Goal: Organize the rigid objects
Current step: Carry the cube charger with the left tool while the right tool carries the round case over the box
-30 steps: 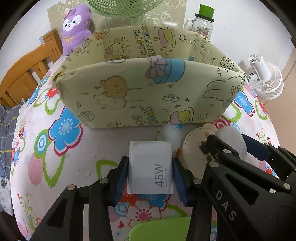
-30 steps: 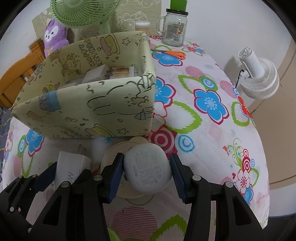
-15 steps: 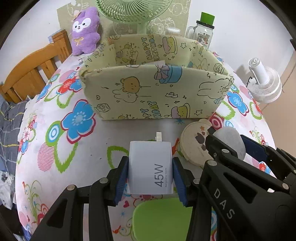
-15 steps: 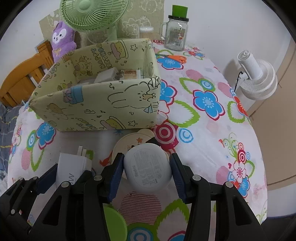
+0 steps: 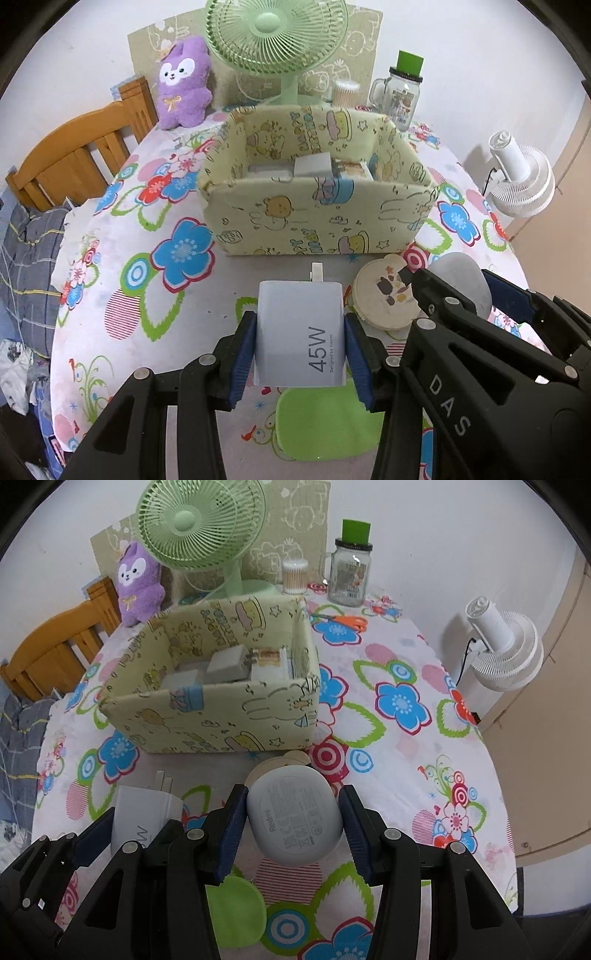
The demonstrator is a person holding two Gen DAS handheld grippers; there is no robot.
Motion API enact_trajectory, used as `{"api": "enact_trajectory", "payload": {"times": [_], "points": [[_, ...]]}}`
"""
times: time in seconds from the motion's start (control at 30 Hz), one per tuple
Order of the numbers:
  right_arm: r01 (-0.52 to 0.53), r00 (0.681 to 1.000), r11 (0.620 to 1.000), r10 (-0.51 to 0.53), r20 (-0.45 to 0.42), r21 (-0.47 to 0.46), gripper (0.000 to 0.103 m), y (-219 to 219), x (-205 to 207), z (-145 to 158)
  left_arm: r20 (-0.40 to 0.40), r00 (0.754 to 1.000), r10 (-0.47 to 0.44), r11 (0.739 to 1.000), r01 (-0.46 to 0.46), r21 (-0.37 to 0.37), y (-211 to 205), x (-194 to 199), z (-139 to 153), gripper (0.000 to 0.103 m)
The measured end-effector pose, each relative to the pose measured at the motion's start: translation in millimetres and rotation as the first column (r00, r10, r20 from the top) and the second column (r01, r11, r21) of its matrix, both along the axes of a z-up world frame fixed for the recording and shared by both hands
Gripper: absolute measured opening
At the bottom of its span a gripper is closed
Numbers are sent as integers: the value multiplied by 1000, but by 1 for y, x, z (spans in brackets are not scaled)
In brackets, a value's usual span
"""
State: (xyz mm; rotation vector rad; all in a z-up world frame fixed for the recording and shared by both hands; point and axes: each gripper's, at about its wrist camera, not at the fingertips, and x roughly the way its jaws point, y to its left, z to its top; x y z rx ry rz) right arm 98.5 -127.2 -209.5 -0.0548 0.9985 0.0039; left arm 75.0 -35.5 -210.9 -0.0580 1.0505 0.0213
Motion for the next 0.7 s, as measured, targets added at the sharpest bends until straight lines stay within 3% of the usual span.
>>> {"api": "enact_trajectory", "payload": {"times": [0.7], "points": [[-10, 997, 1000, 7, 83, 30, 54, 2, -17, 62, 78, 997, 4, 1000, -5, 11, 1, -13, 61, 48]]}}
